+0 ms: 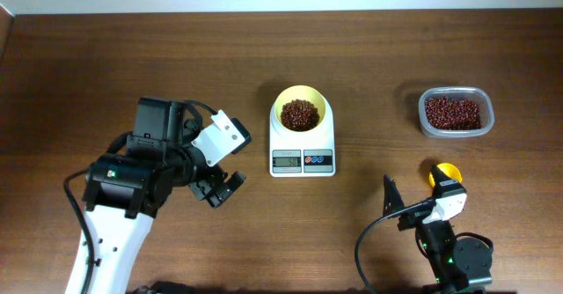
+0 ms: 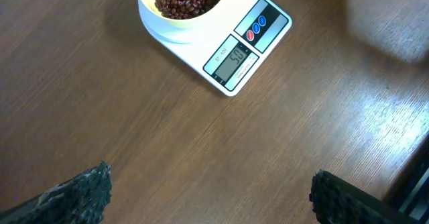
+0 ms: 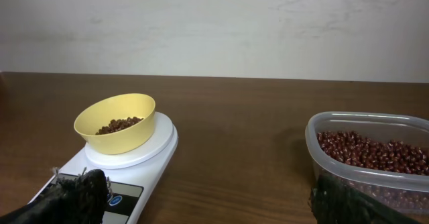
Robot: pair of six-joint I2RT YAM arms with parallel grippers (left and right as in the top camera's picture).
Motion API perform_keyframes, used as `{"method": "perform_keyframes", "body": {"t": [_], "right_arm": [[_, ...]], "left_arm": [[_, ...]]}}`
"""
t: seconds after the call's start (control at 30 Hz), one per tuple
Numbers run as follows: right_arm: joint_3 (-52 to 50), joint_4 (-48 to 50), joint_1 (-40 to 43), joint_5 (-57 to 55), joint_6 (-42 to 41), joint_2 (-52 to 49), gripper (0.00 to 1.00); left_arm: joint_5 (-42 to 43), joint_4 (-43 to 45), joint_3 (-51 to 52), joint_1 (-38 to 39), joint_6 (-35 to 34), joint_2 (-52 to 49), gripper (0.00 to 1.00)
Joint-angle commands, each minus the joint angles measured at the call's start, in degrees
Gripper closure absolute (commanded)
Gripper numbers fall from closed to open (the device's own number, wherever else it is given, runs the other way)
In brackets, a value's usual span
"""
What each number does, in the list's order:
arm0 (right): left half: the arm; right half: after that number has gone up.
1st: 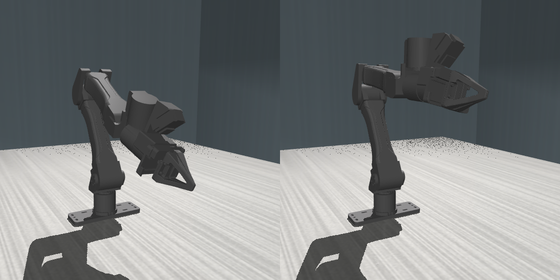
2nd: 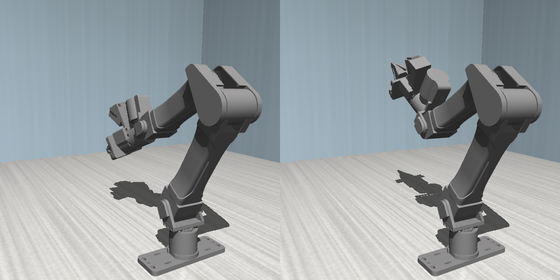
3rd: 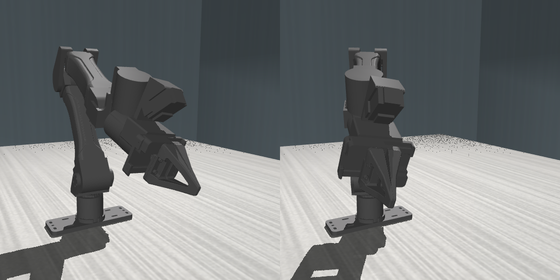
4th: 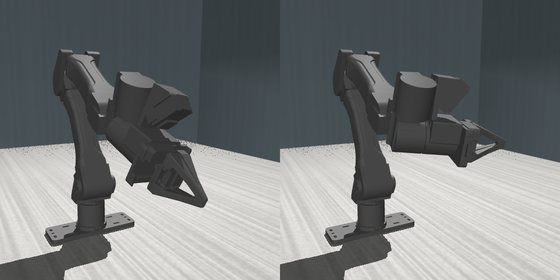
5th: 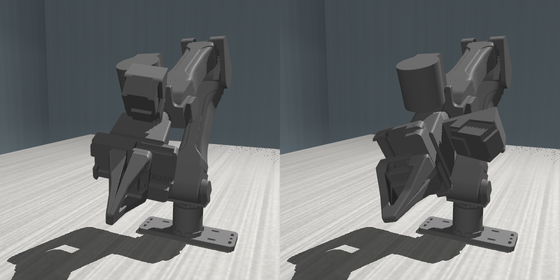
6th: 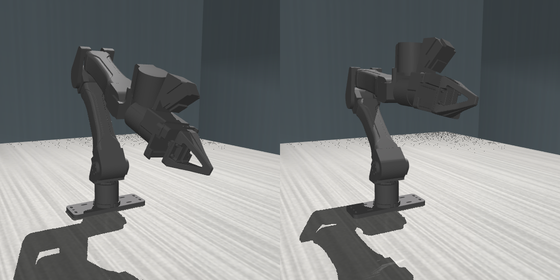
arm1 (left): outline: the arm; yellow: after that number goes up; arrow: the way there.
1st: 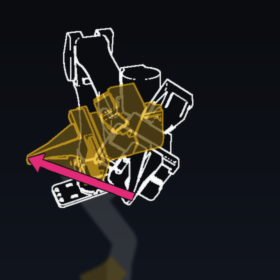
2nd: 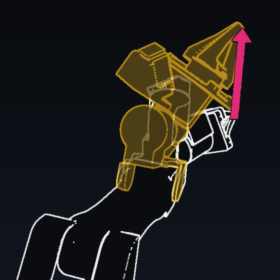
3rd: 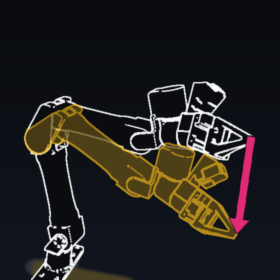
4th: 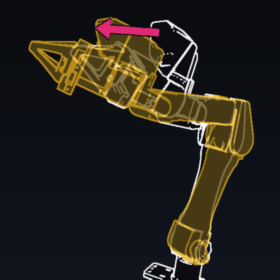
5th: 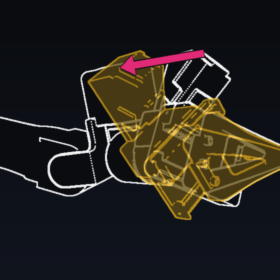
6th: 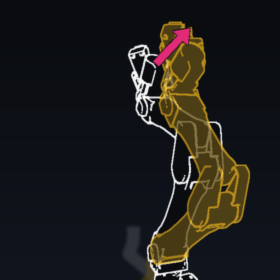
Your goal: Scoop item into bowl and weigh 50g on scale
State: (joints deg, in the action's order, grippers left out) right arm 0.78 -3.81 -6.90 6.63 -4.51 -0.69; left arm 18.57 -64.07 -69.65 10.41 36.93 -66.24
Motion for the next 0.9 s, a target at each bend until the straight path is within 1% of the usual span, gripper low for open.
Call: {"method": "perform_keyframes", "body": {"t": [0.0,0.77,0.87], "right_arm": [[-0.46,-0.22,0.13,-0.92,-0.24,0.15,0.02],[-0.46,-0.22,0.13,-0.92,-0.24,0.15,0.01],[-0.46,-0.22,0.13,-0.92,-0.24,0.15,0.01]], "left_arm": [[0.02,-0.09,-0.70,-0.46,0.87,-0.09,0.01],[0.04,-0.02,-0.68,-0.46,0.85,-0.07,0.01],[1.97,1.22,-0.57,-0.48,0.85,0.20,0.01]]}}
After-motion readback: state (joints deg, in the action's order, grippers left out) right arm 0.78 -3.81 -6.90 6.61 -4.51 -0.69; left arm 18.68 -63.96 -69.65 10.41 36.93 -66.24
